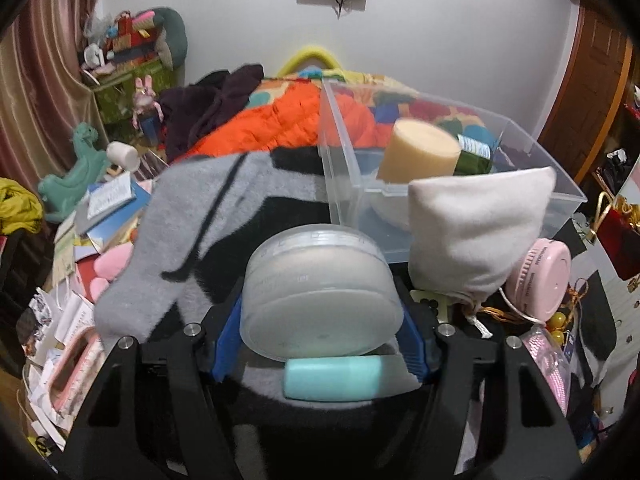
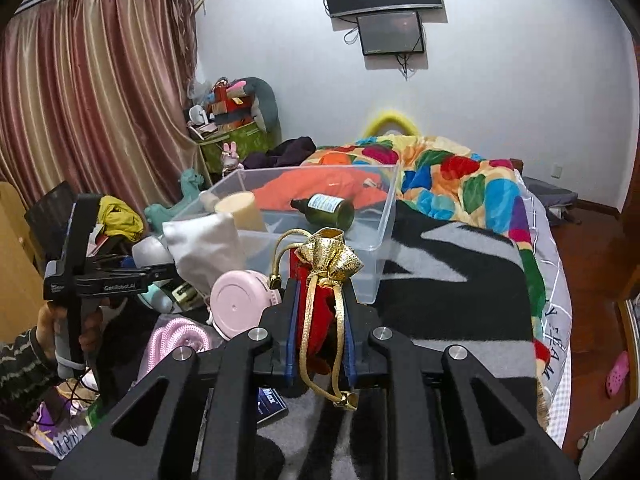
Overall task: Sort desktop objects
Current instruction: 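Carry the white jar and red pouch over the clear box with both tools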
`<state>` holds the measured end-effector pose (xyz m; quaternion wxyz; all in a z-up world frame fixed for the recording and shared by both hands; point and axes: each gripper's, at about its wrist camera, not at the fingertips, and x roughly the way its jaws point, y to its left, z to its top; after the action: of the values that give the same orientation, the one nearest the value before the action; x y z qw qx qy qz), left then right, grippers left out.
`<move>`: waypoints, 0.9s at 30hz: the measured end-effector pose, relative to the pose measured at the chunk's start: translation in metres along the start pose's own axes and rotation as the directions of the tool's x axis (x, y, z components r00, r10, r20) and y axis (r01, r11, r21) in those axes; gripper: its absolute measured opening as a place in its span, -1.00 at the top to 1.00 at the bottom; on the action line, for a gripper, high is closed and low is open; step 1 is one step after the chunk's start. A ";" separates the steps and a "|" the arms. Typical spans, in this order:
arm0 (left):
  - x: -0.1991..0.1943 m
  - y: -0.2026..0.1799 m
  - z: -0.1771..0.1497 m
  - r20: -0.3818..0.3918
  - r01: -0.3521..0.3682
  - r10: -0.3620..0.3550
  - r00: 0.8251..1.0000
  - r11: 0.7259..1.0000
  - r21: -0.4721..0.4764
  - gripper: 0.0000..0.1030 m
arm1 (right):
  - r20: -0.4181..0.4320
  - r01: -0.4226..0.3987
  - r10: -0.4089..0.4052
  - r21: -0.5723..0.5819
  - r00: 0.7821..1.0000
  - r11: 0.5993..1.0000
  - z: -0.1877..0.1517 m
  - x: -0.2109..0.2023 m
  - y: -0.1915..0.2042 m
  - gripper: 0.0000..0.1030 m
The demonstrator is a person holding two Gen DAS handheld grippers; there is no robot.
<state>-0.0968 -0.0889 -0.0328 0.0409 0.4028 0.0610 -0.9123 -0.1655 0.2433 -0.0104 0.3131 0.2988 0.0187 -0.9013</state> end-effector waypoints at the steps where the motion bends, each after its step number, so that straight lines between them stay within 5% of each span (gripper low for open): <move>1: -0.005 0.000 0.000 0.004 0.007 -0.007 1.000 1.000 -0.001 -0.28 | 0.000 0.001 -0.001 -0.008 1.000 1.000 0.001 0.000 0.002 0.69; 19: -0.073 -0.029 0.039 0.166 0.092 -0.099 0.981 0.995 0.048 -0.28 | 0.063 -0.015 0.016 -0.009 0.998 1.000 0.045 -0.001 -0.003 0.69; 27: -0.069 -0.039 0.081 0.138 0.157 -0.164 0.977 0.986 0.058 -0.28 | 0.080 -0.023 0.024 -0.015 0.997 1.000 0.073 0.010 -0.006 0.69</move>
<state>-0.1142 -0.0603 0.0749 -0.0380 0.3314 0.0688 -0.9402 -0.2136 0.2267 0.0432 0.3261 0.2607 0.0089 -0.9086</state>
